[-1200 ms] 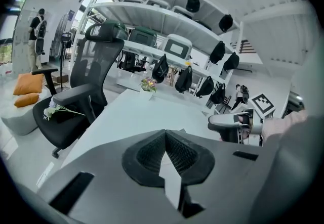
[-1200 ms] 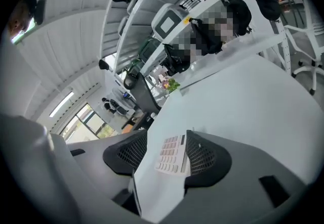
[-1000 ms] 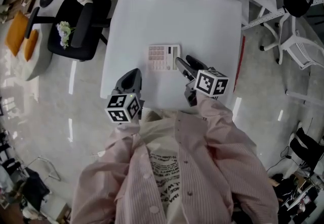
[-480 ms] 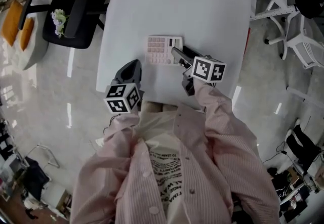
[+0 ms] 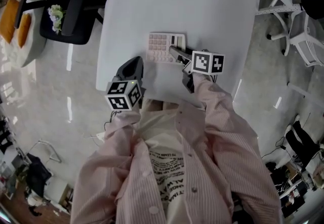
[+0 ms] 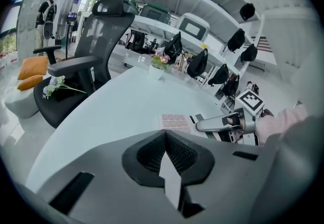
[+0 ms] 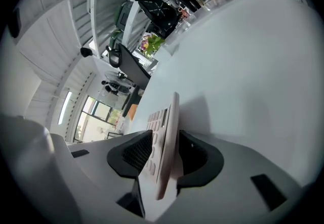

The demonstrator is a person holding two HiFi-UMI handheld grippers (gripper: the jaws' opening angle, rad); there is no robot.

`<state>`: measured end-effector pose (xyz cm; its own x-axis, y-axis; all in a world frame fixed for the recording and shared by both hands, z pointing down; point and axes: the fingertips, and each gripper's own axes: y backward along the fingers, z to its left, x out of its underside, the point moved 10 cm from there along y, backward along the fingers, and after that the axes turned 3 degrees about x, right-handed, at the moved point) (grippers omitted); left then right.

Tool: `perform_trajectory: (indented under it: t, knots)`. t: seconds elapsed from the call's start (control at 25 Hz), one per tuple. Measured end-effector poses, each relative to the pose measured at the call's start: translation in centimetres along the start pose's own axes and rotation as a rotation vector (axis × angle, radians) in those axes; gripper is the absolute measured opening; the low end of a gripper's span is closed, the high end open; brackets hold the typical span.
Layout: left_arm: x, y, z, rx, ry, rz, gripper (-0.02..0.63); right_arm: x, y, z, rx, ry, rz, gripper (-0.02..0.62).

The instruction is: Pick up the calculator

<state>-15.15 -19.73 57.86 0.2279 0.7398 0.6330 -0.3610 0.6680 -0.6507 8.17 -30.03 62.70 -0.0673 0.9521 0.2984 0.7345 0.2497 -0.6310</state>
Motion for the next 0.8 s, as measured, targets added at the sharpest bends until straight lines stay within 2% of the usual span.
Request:
perform_trajectory:
  t: [0.12,0.68,0.8]
  knots:
    - [-0.2,-0.3,0.2,0.008,-0.002,0.006,0.000,-0.1,-0.2,-0.1,0.008,-0.005,0.016,0.120]
    - [-1.1,-0.3,0.7,0.046,-0.041,0.026,0.000,0.5,0.2,-0.6,-0.029,-0.120,-0.022,0.098]
    - [-1.4,0.0,0.7,0.053,-0.048,0.014,0.000,0.8,0.4,-0.3,-0.059,-0.179,-0.052,0.097]
